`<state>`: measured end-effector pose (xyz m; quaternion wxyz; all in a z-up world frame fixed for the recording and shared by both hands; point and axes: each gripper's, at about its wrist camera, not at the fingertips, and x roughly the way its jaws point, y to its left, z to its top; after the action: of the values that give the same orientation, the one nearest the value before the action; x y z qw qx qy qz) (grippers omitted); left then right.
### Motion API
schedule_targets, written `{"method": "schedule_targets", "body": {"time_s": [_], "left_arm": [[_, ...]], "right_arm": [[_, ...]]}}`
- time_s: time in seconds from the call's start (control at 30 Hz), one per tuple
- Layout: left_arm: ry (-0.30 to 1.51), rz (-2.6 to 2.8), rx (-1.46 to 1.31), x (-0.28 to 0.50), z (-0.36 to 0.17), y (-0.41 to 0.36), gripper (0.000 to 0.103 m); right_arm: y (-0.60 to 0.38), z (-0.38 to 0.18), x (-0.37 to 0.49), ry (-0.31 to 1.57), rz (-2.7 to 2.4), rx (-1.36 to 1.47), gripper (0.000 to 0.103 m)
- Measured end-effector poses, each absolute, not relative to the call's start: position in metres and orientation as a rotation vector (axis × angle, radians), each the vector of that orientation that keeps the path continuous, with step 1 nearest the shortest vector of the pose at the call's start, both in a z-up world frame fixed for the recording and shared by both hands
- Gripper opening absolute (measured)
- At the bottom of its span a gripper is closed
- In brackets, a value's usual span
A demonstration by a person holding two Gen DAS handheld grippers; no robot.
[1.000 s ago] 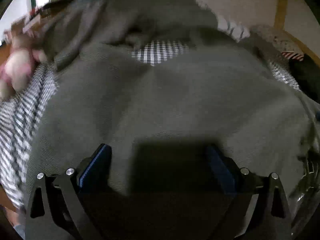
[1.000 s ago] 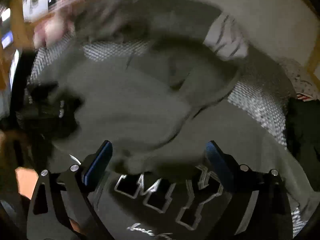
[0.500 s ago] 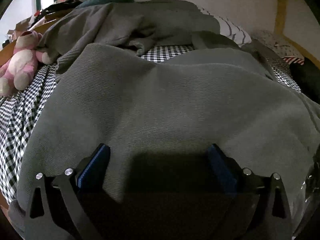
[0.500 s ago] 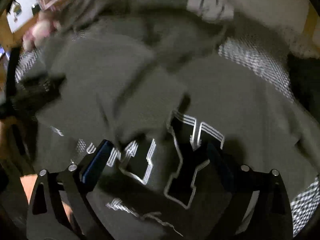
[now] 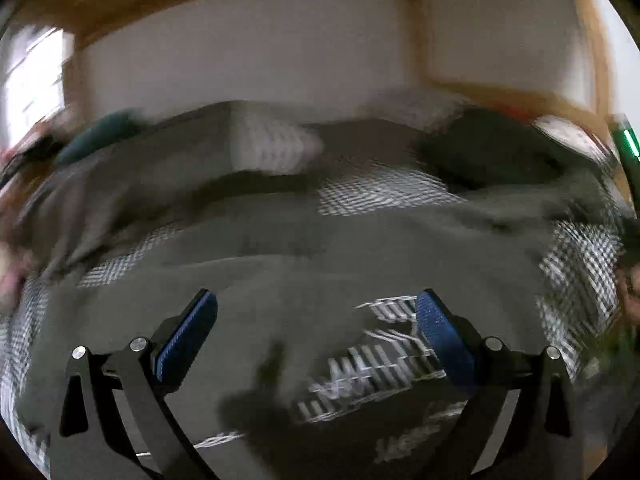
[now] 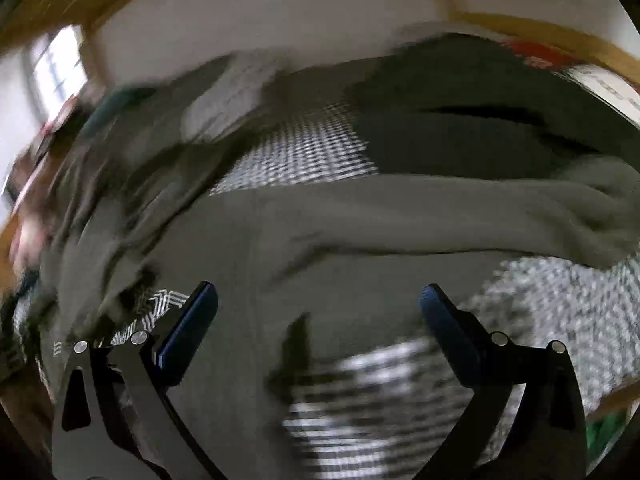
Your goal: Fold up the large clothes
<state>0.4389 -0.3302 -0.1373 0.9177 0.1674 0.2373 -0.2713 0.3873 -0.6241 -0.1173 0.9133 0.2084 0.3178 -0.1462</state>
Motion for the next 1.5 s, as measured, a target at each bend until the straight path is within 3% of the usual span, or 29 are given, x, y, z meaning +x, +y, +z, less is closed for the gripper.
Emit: {"method": "schedule_targets", "body": {"time_s": [0.23,0.5,0.53,0.57,0.6,0.73,0.77,0.8,0.87,0.93,1.03,1.1,1.23,1.33,1.5], "left_arm": [[0.386,-0.786,0.750,0.380,-0.178,-0.518,0.098],[0.504,-0.804,0.894,0.408,-0.209,-0.620,0.098],[0.550,-0.823,0.851,0.416,-0.207,-0.621,0.093],[0.624,-0.858,0.790,0.427,-0.204,-0.619,0.066],[0.732,-0.922,0.688,0.439,-0.201,-0.616,0.059],[0.766,-0.939,0.640,0.446,-0.193,-0.602,0.031],[0.776,-0.944,0.623,0.446,-0.191,-0.596,0.022],[0.791,-0.959,0.591,0.447,-0.187,-0.589,0.019],[0.793,-0.996,0.544,0.444,-0.177,-0.573,0.010],[0.767,-1.019,0.555,0.438,-0.171,-0.556,0.007],[0.750,-1.051,0.579,0.428,-0.166,-0.537,0.007],[0.744,-1.050,0.604,0.419,-0.169,-0.526,0.007],[0.769,-1.042,0.668,0.407,-0.194,-0.524,0.007],[0.724,-1.019,0.714,0.395,-0.201,-0.527,0.007],[0.627,-0.977,0.853,0.380,-0.207,-0.536,0.007]], "right_arm": [[-0.727,-0.138,0.320,0.620,-0.501,0.556,0.100],[-0.807,-0.158,0.279,0.539,-0.446,0.838,0.100],[-0.815,-0.160,0.277,0.526,-0.444,0.869,0.100],[-0.824,-0.162,0.275,0.513,-0.443,0.902,0.100],[-0.835,-0.166,0.273,0.501,-0.439,0.944,0.100],[-0.872,-0.181,0.274,0.463,-0.407,1.098,0.098],[-0.881,-0.184,0.277,0.458,-0.384,1.124,0.089],[-0.887,-0.186,0.282,0.461,-0.367,1.137,0.074],[-0.897,-0.187,0.293,0.470,-0.344,1.134,0.062],[-0.906,-0.186,0.305,0.473,-0.311,1.120,0.037],[-0.917,-0.178,0.311,0.415,-0.240,1.128,0.016],[-0.922,-0.171,0.309,0.364,-0.219,1.122,0.011],[-0.940,-0.168,0.313,0.386,-0.299,1.108,0.013],[-0.950,-0.165,0.313,0.428,-0.339,1.080,0.028],[-0.956,-0.148,0.288,0.310,-0.324,1.083,0.038]]}}
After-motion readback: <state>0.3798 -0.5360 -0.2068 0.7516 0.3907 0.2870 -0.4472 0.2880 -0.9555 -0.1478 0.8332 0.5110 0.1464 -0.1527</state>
